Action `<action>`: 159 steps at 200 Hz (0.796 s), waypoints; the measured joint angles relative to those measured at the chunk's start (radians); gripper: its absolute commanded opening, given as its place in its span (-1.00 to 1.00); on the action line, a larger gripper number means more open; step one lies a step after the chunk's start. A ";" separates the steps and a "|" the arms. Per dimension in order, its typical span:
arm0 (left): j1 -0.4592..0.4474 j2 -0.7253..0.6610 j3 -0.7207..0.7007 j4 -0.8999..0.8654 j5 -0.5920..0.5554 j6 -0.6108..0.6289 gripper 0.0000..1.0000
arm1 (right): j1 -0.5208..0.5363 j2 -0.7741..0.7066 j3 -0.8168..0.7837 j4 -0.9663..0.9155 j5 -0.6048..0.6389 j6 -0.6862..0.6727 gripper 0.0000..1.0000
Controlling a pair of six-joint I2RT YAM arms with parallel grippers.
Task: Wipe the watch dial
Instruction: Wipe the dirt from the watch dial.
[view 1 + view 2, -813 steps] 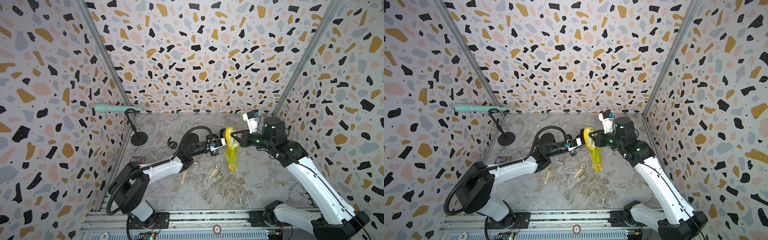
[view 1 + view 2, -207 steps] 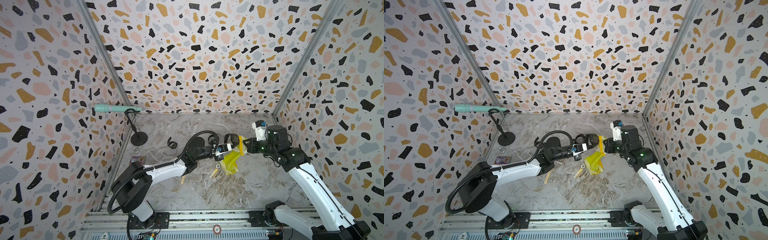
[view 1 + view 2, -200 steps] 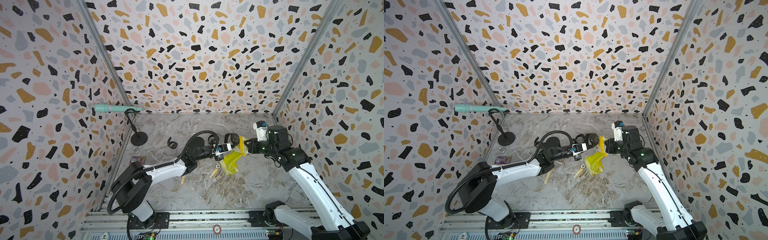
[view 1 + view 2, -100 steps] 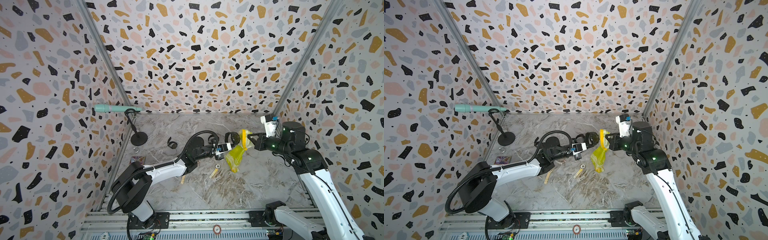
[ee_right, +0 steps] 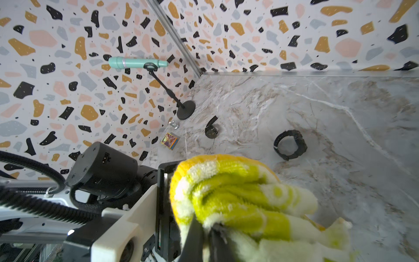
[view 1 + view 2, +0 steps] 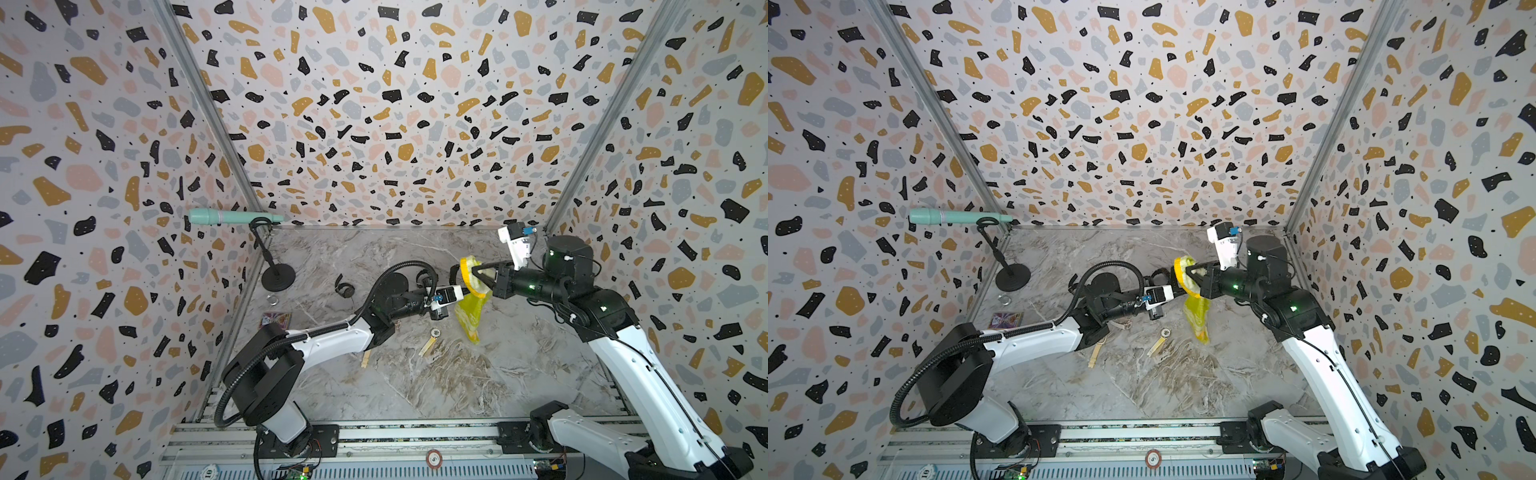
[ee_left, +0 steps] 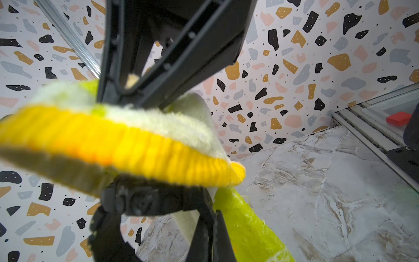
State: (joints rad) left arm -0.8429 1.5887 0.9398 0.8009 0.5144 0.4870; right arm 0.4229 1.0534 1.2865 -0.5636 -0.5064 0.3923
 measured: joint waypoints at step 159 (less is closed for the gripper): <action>0.008 -0.024 -0.013 -0.031 -0.018 -0.020 -1.00 | -0.208 0.013 -0.151 -0.047 0.077 -0.004 -1.00</action>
State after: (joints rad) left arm -0.8349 1.5642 0.9264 0.7700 0.4965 0.4671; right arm 0.2150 1.0668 1.1358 -0.6106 -0.4290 0.3885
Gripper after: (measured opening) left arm 0.047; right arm 0.060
